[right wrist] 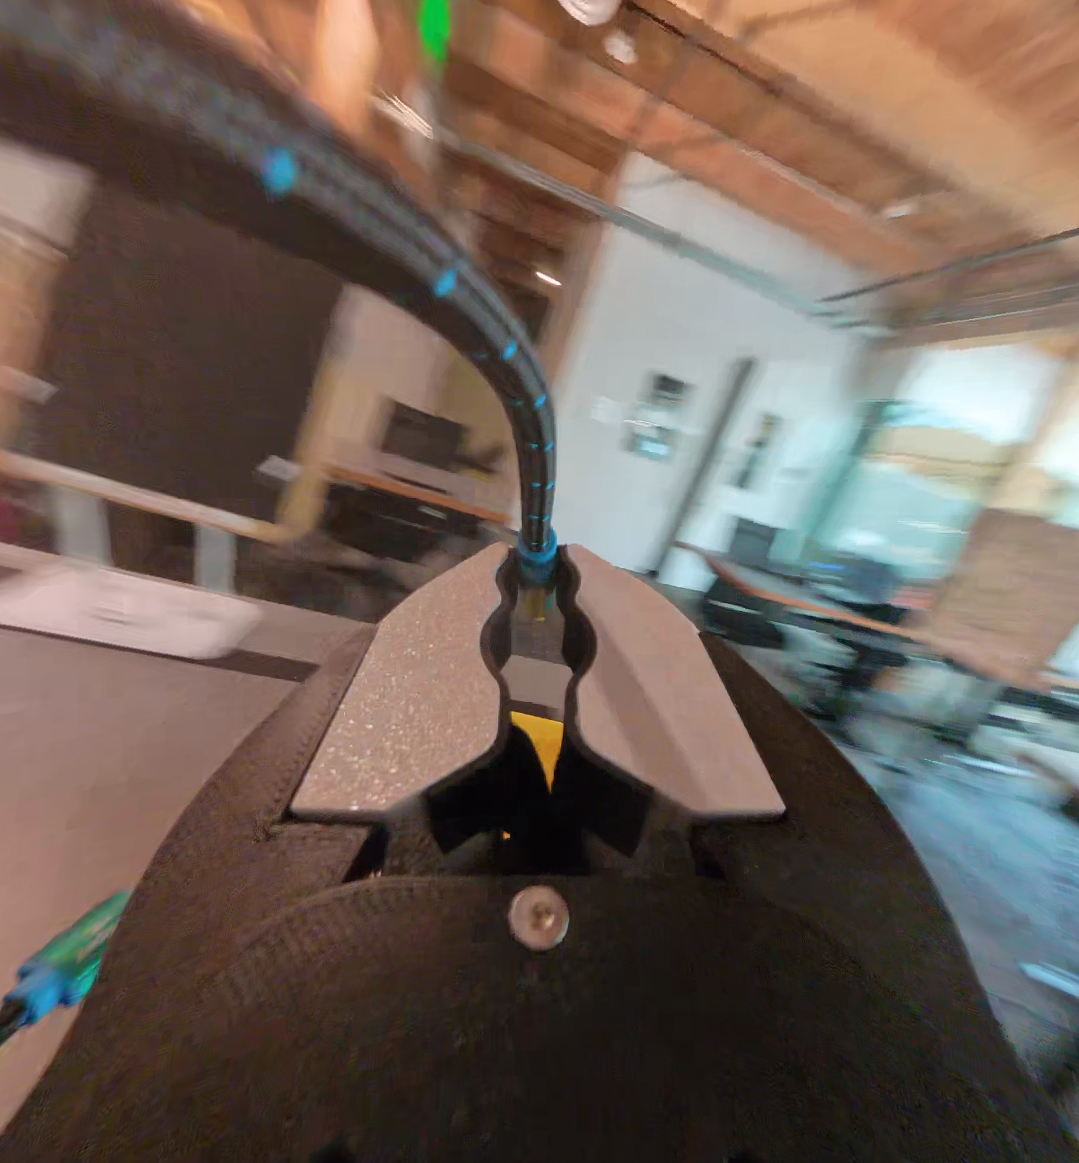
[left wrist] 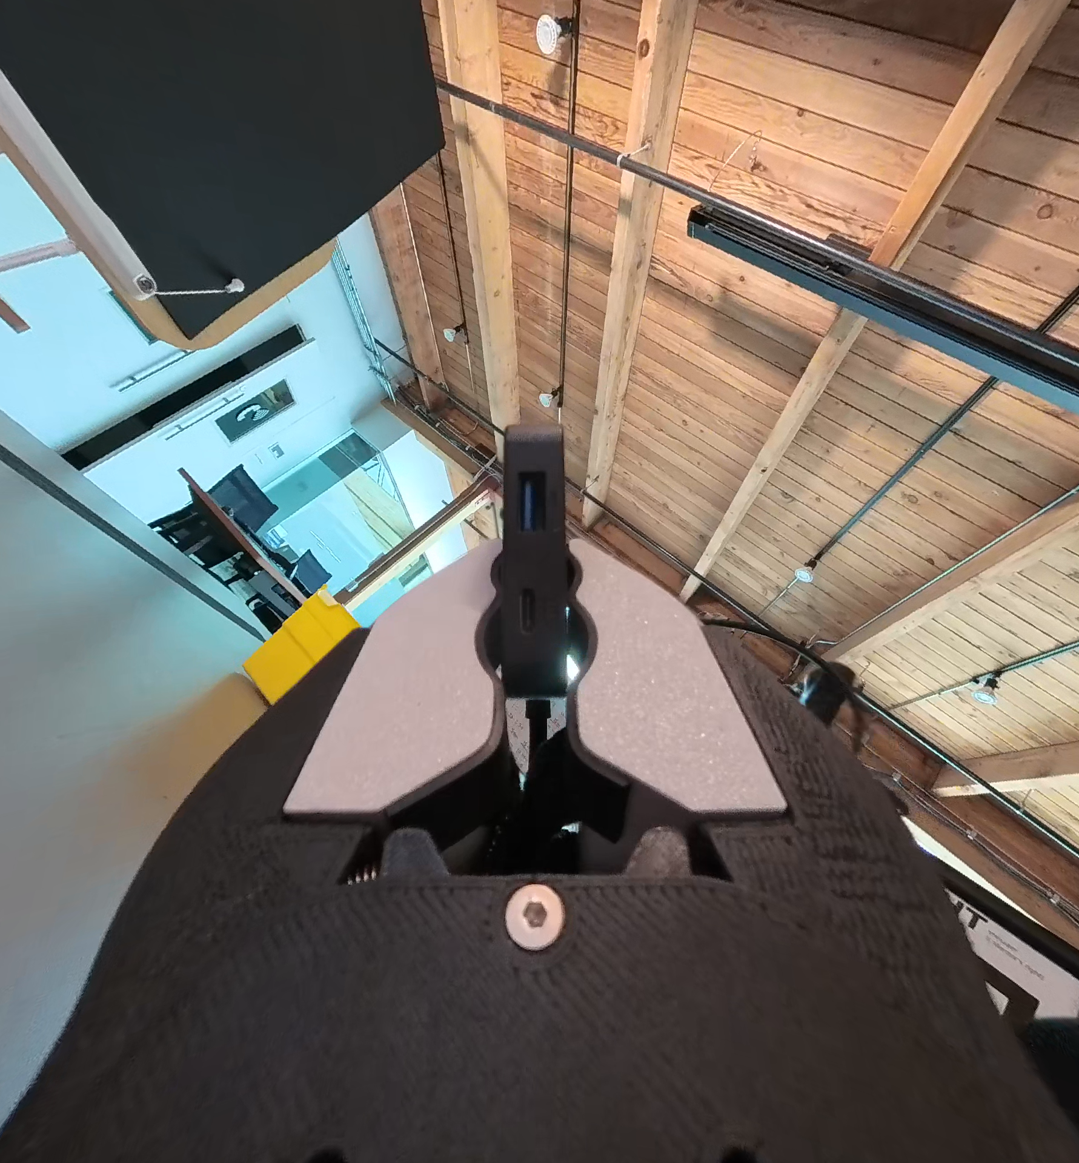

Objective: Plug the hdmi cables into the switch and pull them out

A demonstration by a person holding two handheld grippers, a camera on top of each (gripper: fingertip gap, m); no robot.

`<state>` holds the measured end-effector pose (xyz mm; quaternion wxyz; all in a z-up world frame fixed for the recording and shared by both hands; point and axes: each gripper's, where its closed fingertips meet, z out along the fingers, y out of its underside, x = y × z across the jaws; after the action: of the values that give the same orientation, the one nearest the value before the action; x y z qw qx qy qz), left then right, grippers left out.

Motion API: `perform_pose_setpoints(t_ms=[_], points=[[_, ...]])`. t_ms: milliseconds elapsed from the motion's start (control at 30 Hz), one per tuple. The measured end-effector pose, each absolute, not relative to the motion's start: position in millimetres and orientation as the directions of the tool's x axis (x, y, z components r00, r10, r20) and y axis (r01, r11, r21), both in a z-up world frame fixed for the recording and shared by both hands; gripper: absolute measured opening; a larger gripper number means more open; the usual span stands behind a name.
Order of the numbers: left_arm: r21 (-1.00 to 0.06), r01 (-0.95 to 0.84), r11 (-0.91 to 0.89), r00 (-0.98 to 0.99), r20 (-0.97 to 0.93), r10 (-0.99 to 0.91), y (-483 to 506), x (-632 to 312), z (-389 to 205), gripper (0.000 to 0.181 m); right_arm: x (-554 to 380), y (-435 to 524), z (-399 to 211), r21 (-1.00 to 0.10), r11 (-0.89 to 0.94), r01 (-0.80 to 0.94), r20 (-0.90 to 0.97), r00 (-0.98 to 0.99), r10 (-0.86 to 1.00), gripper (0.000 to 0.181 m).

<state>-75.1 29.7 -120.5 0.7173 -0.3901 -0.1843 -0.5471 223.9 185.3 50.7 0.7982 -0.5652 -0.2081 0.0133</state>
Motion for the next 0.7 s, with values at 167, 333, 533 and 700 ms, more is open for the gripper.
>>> perform_pose_setpoints(t_ms=[167, 333, 533, 700], points=[[-0.361, 0.930, 0.075, 0.324, 0.705, -0.631, 32.6, -72.8, -123.2, 0.013, 297.7, 226.5, 38.8, -0.764, 0.145, 0.629, 0.595, 0.773, -0.222, 0.012], [-0.361, 0.930, 0.065, 0.320, 0.709, -0.628, 33.4, -71.9, -124.3, 0.013, 319.6, 259.0, -21.2, -0.529, -0.208, 0.823, 0.838, 0.469, -0.278, 0.011], [-0.363, 0.930, 0.049, 0.314, 0.720, -0.619, 35.5, -70.3, -126.6, 0.013, 321.0, 287.5, -144.5, -0.284, -0.530, 0.799, 0.868, 0.449, 0.212, 0.012], [-0.365, 0.930, 0.040, 0.310, 0.722, -0.618, 36.1, -69.2, -127.3, 0.013, 319.3, 268.4, -226.0, -0.147, -0.670, 0.727, 0.600, 0.604, 0.525, 0.012]])
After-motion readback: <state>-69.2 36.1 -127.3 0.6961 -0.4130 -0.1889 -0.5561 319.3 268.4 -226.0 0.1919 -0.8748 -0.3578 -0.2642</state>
